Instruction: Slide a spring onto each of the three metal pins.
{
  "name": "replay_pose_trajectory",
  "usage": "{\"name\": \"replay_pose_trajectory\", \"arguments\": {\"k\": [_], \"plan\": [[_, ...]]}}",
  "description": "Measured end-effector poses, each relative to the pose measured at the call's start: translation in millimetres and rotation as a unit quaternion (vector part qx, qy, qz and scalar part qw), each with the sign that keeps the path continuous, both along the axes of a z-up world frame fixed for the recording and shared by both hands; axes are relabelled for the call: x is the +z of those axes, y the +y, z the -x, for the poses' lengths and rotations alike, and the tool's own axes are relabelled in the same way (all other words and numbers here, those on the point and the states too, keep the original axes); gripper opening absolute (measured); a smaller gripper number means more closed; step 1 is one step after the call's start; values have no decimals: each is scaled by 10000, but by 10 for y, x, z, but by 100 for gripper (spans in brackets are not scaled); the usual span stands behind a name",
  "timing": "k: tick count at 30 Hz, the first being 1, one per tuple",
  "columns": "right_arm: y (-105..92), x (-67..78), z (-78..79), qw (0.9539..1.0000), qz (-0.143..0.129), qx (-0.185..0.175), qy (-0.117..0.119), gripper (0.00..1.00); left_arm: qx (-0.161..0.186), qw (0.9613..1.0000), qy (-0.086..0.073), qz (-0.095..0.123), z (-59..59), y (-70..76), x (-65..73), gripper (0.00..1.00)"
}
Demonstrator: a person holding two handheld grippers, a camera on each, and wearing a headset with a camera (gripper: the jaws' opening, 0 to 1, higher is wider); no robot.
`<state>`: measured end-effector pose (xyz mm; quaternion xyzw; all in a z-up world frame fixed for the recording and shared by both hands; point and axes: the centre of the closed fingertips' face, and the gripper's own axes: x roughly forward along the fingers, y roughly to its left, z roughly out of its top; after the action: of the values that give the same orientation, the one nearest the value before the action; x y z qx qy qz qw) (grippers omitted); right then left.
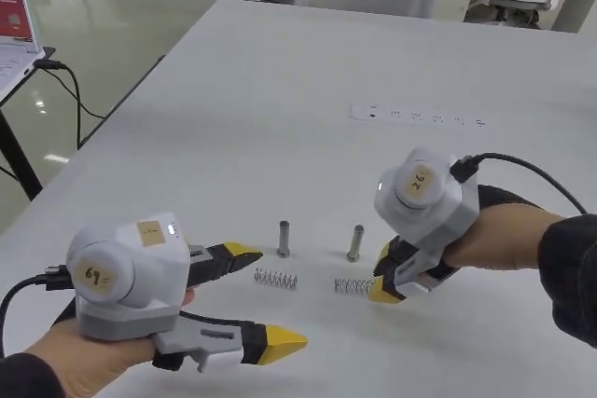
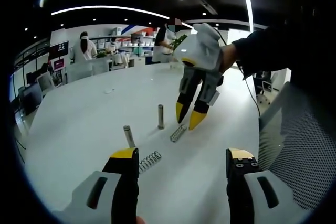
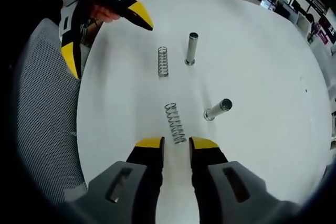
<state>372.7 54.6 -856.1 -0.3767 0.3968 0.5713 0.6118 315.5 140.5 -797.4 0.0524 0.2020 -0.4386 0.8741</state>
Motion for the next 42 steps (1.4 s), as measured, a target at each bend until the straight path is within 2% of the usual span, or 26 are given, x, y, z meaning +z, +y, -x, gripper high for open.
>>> {"name": "replay_pose_trajectory", "arguments": {"k": [14,17,24,30,42], "plan": [[30,-119,4,9995,186,235,-27,18,-24,10000,26,-9,29,-25,0,65],[27,-113,-15,9994,201,269,-73,17,-19,10000,32,-5,32,-27,0,64],[26,-116,24,9995,209,250,0,13,-53,10000,47,-7,40,-46,-14,64],[13,-62,100,9991,203,362,12,13,-130,9999,55,-14,49,-91,-27,62],[3,195,386,9968,262,745,126,13,-467,9989,62,-24,72,-267,-47,56]]}}
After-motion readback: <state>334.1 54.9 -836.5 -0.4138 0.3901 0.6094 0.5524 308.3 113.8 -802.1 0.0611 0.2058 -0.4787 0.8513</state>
